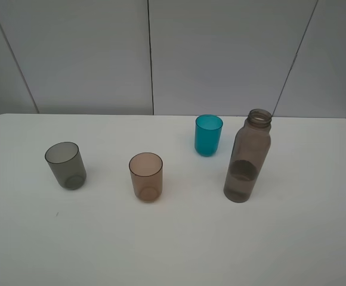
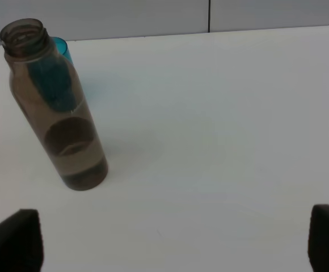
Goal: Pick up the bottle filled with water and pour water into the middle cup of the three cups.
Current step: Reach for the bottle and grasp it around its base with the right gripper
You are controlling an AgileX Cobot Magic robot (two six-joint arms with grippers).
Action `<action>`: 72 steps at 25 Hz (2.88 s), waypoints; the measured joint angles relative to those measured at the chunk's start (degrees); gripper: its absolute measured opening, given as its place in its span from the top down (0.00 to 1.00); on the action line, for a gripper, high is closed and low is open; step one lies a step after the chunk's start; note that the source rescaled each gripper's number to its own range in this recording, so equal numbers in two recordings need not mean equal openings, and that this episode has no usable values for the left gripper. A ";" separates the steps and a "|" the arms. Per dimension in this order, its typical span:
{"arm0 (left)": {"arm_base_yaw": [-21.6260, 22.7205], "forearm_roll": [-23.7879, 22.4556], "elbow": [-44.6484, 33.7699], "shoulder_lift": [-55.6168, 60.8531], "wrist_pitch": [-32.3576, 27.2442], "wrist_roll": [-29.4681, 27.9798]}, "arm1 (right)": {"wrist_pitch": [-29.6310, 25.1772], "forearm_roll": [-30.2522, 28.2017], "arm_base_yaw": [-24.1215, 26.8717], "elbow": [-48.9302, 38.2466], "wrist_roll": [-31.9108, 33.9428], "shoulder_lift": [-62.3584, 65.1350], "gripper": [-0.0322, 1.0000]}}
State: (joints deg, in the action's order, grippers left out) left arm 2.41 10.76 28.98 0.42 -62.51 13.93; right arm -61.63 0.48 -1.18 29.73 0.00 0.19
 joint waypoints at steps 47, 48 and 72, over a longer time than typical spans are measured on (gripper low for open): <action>0.00 0.00 0.00 0.00 0.00 0.00 | 1.83 2.69 0.00 5.85 -4.20 -8.71 0.00; 0.00 0.00 0.00 0.00 0.00 0.00 | 2.04 3.59 0.00 6.54 -5.79 -10.98 0.00; 0.00 0.00 0.00 0.00 0.00 0.00 | 18.02 14.50 -15.85 8.40 -25.47 -55.74 0.00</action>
State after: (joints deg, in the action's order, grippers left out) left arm 2.41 10.76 28.98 0.42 -62.51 13.93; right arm -43.61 14.98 -17.03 38.13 -25.47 -55.55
